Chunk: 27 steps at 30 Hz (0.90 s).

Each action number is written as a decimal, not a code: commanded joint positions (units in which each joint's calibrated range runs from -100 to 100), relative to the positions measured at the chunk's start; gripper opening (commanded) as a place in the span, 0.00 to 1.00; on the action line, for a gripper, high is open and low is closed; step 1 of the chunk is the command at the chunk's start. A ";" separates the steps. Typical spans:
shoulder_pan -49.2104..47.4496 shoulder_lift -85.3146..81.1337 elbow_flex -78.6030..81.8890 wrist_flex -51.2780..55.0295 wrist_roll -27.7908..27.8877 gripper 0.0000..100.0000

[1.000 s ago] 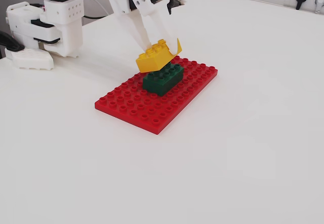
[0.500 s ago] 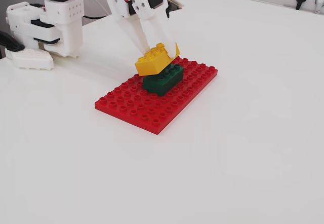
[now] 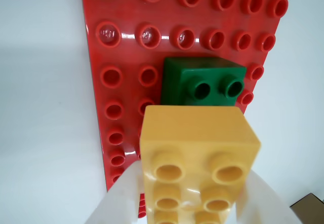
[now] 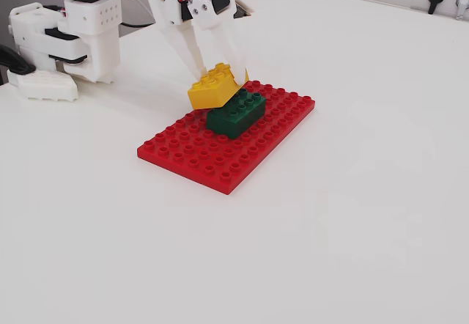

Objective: Put yellow lego brick onto the green one

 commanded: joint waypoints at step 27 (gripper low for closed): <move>0.34 8.92 -31.27 27.99 -1.67 0.11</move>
